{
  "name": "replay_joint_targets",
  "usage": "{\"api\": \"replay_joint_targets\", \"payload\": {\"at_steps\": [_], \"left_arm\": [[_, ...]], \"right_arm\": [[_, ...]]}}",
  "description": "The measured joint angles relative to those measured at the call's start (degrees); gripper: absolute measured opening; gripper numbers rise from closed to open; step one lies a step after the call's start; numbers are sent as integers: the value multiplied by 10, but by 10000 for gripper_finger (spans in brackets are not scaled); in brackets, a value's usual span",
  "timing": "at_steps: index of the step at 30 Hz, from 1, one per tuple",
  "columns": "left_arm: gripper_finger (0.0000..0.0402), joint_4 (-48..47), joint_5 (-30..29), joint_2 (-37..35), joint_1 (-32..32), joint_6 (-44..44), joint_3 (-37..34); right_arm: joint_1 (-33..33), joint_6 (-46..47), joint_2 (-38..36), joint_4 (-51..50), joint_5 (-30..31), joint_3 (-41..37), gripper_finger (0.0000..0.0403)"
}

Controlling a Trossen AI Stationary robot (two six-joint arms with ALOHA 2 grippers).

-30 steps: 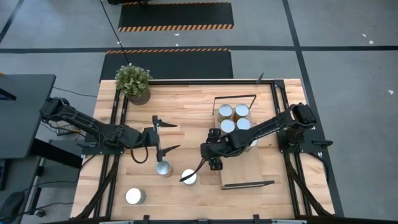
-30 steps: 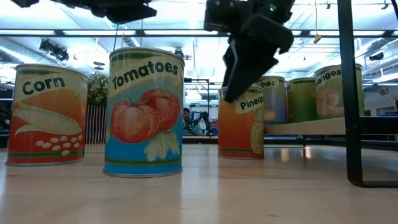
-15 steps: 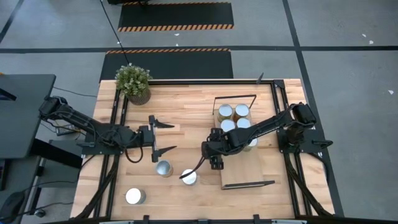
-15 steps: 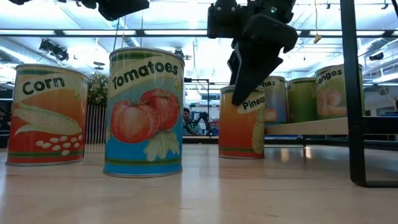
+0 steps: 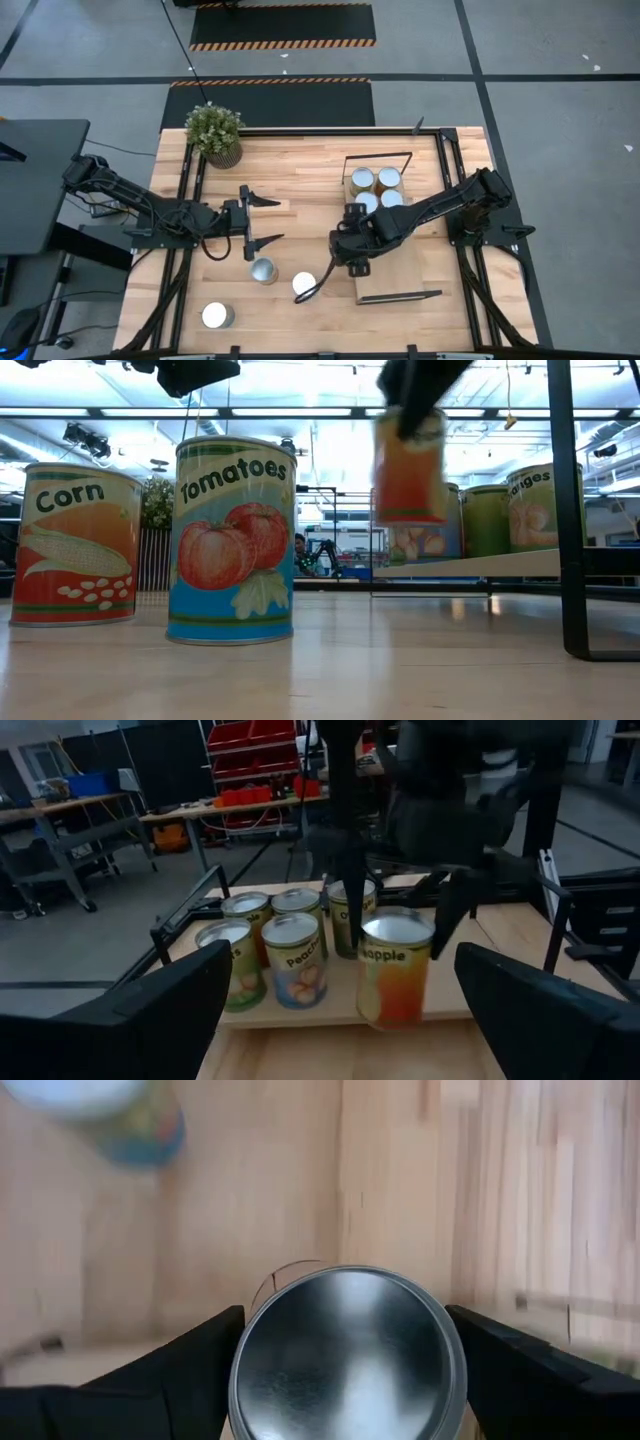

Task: Pick and place cans onto a shelf
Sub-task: Put the canned pineapple on the shelf

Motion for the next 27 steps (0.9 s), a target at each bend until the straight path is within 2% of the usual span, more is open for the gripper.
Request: {"api": "replay_joint_targets", "payload": {"at_steps": [6,10,16,23,27], "left_arm": [[389,0,0,0,-1,-9,0],[389,0,0,0,-1,-19,0],[389,1,0,1,0,-19,0],[389,1,0,1,0,-19,0],[389,1,0,1,0,-19,0]], "right_arm": [[12,49,-15,-56,4,-33,331],[14,65,-42,-44,4,-80,331],[12,60,-72,36,-33,-147,332],[5,60,-72,41,-33,-154,359],[6,69,-71,4,-34,-146,376]]}}
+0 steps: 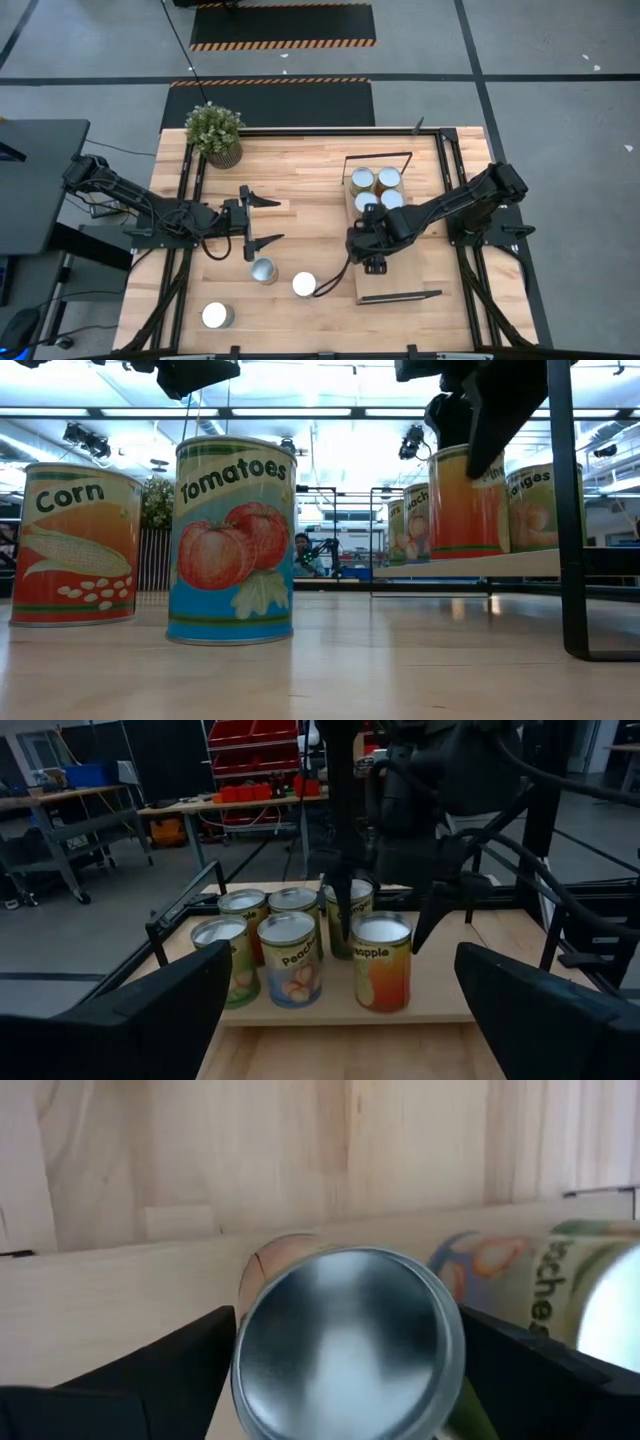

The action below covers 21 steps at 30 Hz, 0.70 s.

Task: Pick and place cans onto a shelf
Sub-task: Put the canned pineapple on the shelf

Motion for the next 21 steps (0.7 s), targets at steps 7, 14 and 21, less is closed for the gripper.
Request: {"api": "replay_joint_targets", "payload": {"at_steps": [7,14,21], "left_arm": [[389,-1,0,0,0,1,0],[389,-5,0,0,0,-2,0],[389,-5,0,0,0,-2,0]], "right_arm": [[6,24,0,-38,11,16,381],[11,67,0,-92,22,16,379],[17,97,0,-134,68,16,375]]}}
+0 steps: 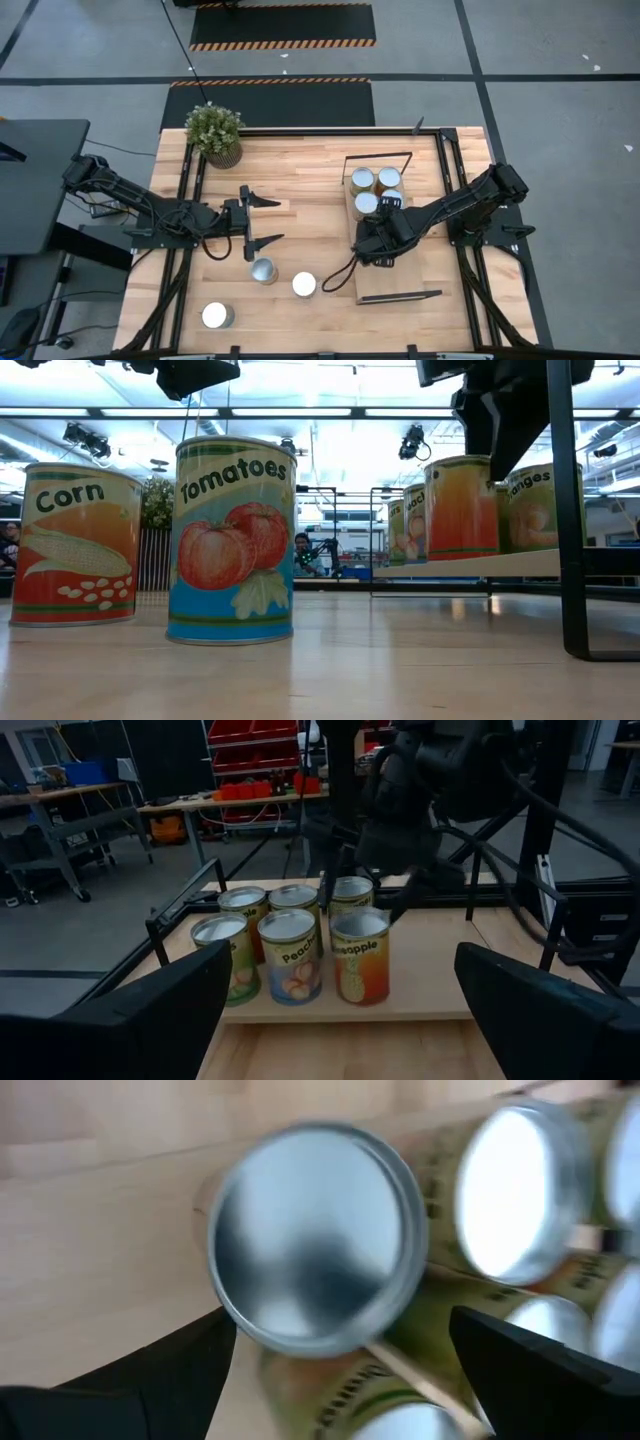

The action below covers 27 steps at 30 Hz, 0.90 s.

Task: Pick and place cans onto a shelf
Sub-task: Put the canned pineapple on the shelf

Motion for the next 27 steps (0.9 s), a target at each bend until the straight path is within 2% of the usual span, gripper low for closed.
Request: {"api": "replay_joint_targets", "payload": {"at_steps": [4,12,18,21,27], "left_arm": [[389,0,0,0,0,-1,0],[389,0,0,0,0,-1,0],[389,0,0,0,0,-1,0],[389,0,0,0,0,-1,0],[389,0,0,0,0,-2,0]], "right_arm": [[-1,35,0,-27,35,0,375],[4,64,0,-53,34,3,374],[13,60,-1,-44,38,55,374],[21,34,-2,4,68,72,374],[26,-74,14,143,146,73,375]]}}
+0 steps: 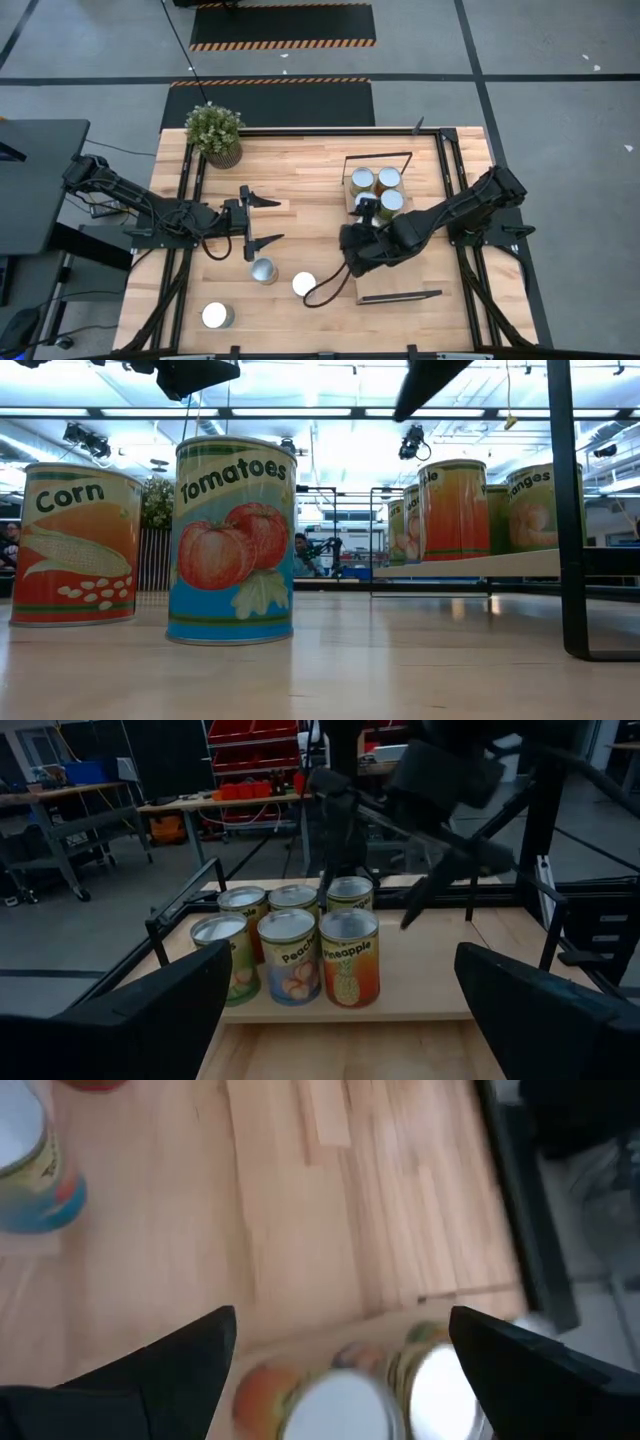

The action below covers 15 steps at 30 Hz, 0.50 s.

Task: Pick and place cans onto a shelf
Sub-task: Put the canned pineapple on the shelf

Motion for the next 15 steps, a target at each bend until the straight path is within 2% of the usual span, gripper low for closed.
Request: {"api": "replay_joint_targets", "payload": {"at_steps": [7,15], "left_arm": [[389,-5,0,0,0,-1,0],[389,-9,0,0,0,-10,0]], "right_arm": [[-16,-36,43,7,20,0,375],[-18,33,53,-83,19,-1,375]]}}
